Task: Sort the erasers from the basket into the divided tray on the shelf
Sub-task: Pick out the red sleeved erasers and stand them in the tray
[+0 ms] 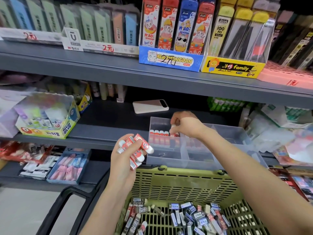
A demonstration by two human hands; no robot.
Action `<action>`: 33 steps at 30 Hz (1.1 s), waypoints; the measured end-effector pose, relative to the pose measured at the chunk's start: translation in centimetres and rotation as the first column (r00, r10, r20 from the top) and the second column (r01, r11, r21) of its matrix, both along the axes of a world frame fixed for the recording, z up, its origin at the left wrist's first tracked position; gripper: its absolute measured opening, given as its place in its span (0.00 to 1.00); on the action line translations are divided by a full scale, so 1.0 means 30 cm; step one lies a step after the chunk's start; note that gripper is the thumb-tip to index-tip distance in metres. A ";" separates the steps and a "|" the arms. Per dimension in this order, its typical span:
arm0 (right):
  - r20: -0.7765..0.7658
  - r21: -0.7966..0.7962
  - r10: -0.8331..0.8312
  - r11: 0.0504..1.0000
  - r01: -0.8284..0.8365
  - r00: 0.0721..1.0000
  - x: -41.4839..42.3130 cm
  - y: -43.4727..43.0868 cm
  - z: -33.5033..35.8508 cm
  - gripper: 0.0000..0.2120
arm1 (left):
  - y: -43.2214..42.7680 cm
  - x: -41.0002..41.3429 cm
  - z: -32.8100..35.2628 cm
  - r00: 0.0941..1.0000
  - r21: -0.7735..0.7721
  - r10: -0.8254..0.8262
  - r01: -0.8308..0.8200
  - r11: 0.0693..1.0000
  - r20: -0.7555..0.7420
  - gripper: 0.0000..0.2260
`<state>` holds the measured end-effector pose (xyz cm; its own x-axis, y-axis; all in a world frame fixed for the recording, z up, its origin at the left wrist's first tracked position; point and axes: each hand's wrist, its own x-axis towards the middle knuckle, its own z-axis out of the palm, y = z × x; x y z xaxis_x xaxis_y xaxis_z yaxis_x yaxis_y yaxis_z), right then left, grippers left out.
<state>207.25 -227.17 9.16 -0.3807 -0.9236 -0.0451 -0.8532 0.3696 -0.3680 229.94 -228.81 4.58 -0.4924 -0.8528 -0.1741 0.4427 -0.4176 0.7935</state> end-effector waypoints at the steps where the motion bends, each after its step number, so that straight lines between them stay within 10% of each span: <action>1: -0.006 0.006 0.011 1.000 -0.011 1.000 0.000 -0.001 -0.005 0.13 | -0.001 0.001 -0.002 1.000 0.014 0.005 -0.005 1.000 0.000 0.13; 10: -0.406 0.110 0.208 0.978 -0.178 0.890 -0.005 0.008 -0.027 0.09 | -0.015 0.006 -0.012 1.000 0.060 -0.009 0.009 0.998 0.002 0.18; 17: -0.407 0.009 0.095 0.995 -0.101 0.908 0.002 0.021 -0.053 0.11 | -0.014 0.005 -0.009 0.999 0.027 -0.049 0.049 0.998 -0.002 0.16; 22: 0.094 -0.349 0.049 0.937 -0.013 0.994 0.138 0.127 -0.006 0.11 | -0.013 0.005 -0.005 0.998 -0.014 -0.065 0.065 0.998 -0.009 0.16; 27: 0.358 -0.275 0.159 0.960 -0.059 0.920 0.332 0.214 0.003 0.12 | -0.009 -0.003 -0.012 1.000 0.025 0.009 -0.009 1.000 -0.004 0.18; 33: 0.732 -0.393 0.070 0.856 0.336 0.677 0.343 0.202 -0.020 0.03 | -0.012 -0.007 -0.007 1.000 0.034 0.002 -0.002 0.999 -0.024 0.15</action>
<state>217.53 -221.12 8.57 -0.5389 -0.8403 0.0590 -0.2128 0.0681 -0.9747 229.73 -229.17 4.38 -0.4951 -0.8477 -0.1907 0.4624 -0.4429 0.7682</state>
